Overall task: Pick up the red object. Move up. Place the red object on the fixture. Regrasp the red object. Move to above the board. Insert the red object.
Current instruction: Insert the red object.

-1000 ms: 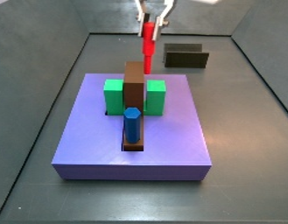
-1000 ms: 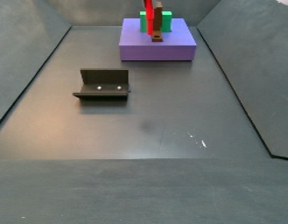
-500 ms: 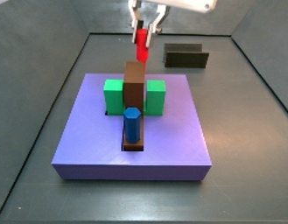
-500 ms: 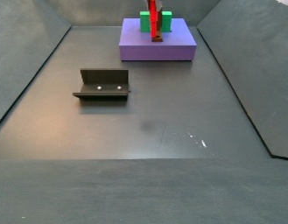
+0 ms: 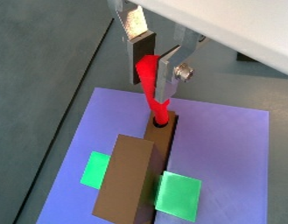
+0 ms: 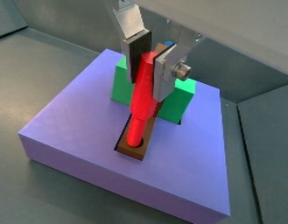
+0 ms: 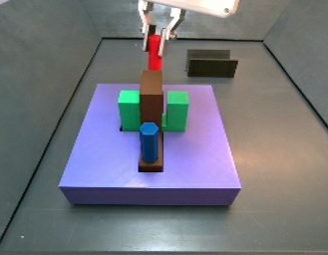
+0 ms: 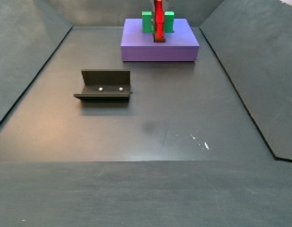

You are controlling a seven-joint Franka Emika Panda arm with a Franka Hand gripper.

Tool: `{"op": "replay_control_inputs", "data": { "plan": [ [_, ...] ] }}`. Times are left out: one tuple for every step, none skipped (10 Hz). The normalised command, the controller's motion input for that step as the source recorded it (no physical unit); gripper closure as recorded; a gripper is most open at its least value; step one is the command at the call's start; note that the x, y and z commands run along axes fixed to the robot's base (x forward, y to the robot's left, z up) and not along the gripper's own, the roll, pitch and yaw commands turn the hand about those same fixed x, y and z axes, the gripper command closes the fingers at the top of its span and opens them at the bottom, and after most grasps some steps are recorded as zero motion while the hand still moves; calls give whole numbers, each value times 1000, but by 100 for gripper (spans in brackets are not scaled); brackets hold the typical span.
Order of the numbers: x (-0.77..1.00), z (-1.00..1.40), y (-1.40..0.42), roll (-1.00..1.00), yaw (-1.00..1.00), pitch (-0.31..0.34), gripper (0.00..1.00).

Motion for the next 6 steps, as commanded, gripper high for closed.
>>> {"op": "replay_control_inputs", "data": {
  "plan": [
    [-120, 0, 0, -156, 0, -70, 100],
    [-140, 0, 0, -149, 0, -83, 100],
    [-123, 0, 0, -146, 0, -80, 100],
    [-57, -9, -26, -131, 0, -49, 100],
    [-9, -51, 0, -133, 3, -51, 100],
    [0, -140, 0, -100, 71, -66, 100]
  ]
}}
